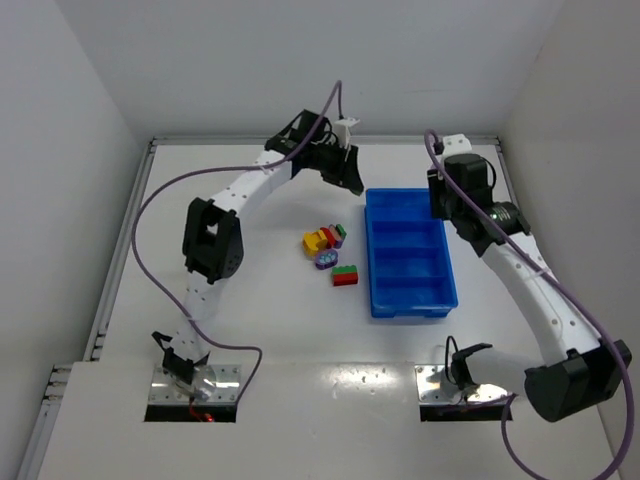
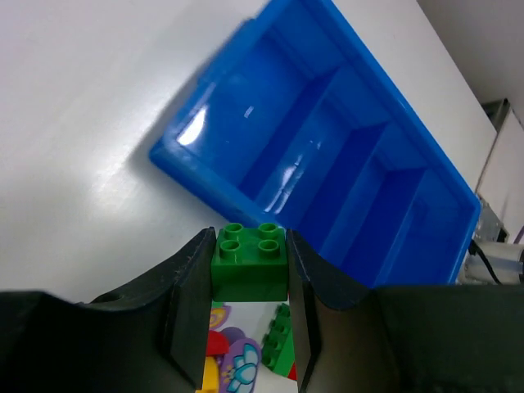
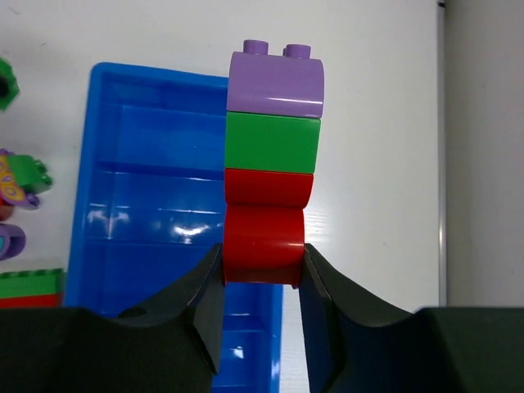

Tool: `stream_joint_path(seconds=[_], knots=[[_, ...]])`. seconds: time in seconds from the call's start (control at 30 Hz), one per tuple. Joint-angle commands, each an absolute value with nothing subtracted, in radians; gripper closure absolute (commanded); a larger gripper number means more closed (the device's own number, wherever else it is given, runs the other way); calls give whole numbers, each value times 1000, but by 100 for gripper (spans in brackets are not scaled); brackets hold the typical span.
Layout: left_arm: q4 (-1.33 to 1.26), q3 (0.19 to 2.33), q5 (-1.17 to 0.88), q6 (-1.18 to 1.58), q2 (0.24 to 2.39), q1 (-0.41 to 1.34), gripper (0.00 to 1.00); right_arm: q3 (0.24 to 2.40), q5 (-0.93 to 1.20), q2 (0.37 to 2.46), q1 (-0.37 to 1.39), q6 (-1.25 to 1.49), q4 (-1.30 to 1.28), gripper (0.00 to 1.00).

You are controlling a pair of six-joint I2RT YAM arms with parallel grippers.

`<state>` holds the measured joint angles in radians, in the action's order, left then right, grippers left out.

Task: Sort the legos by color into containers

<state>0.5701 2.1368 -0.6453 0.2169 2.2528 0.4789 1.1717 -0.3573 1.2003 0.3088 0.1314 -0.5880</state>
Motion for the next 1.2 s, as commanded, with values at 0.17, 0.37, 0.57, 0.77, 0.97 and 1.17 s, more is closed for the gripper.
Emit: stream_joint_path(seconds=[0.17, 0.37, 0.57, 0.77, 0.97, 1.17], knots=[[563, 2232, -644, 195, 2328, 612, 95, 1149, -408, 1083, 239, 120, -618, 100], [485, 2287, -589, 239, 2402, 643, 86, 1140, -362, 1065, 198, 129, -618, 100], [433, 2325, -488, 249, 2448, 643, 47, 1140, -278, 1065, 170, 129, -627, 100], [385, 2326, -422, 249, 2457, 643, 23, 1140, -223, 1065, 161, 138, -637, 100], [330, 2301, -434, 249, 2413, 643, 18, 1131, -117, 1065, 161, 138, -615, 100], [278, 2183, -682, 258, 2208, 542, 18, 1120, 216, 1100, 161, 64, -563, 100]])
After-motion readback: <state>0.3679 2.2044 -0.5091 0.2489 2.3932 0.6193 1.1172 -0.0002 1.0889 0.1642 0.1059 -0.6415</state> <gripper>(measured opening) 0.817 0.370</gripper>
